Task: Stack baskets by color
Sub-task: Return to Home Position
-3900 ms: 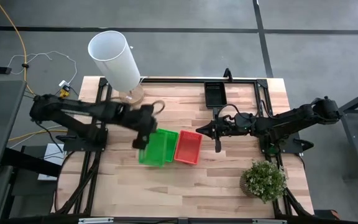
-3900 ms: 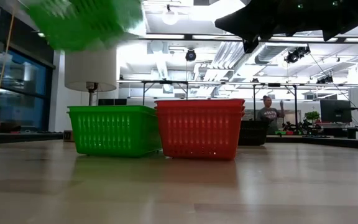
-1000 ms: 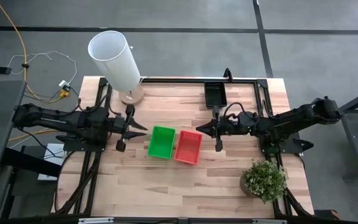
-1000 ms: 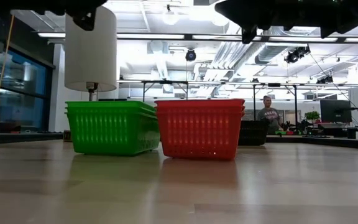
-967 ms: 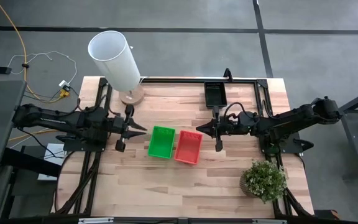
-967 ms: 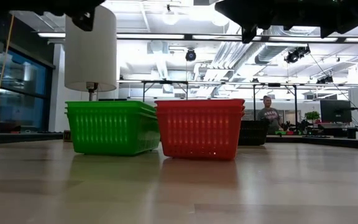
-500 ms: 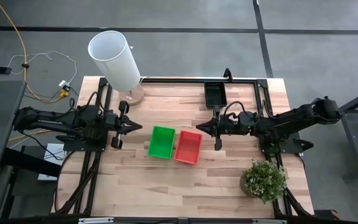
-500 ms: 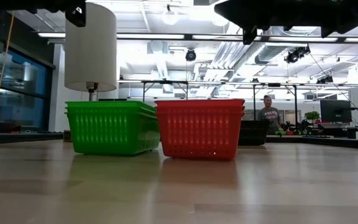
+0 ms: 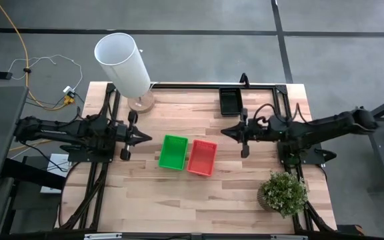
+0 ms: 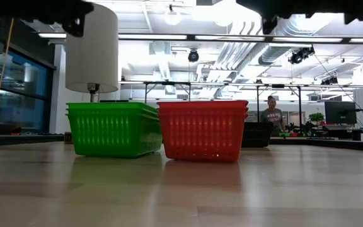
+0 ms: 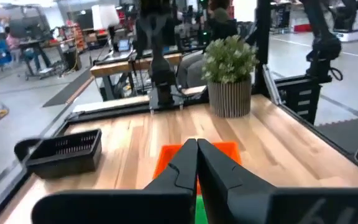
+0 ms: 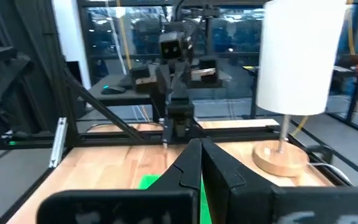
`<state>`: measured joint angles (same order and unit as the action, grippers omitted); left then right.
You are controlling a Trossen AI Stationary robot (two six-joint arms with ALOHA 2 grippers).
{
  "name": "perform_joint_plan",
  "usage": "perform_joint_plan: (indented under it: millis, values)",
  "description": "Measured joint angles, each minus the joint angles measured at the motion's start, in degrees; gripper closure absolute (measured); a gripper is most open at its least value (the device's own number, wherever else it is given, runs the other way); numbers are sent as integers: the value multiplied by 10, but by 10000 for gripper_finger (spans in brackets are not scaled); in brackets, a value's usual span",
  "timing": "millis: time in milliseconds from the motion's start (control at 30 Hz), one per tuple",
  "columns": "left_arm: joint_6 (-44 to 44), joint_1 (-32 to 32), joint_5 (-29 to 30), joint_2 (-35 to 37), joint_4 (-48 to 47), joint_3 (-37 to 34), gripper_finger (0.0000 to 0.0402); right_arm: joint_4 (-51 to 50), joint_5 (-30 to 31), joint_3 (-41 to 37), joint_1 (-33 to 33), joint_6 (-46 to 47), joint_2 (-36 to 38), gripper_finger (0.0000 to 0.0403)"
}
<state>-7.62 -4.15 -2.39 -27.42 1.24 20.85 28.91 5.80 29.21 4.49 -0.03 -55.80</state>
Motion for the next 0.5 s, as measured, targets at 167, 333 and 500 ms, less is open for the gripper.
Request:
perform_joint_plan:
  millis: [167, 333, 500]
  values:
    - [45, -16, -11, 46, 77, -105, 401, -46, 13, -1, 0, 10, 39, 403]
    - [74, -35, -17, 99, 141, -183, 401, -70, 13, -1, 0, 15, 48, 403]
    - [85, -44, -21, 140, 96, -203, 401, -105, 13, -2, 0, 15, 63, 403]
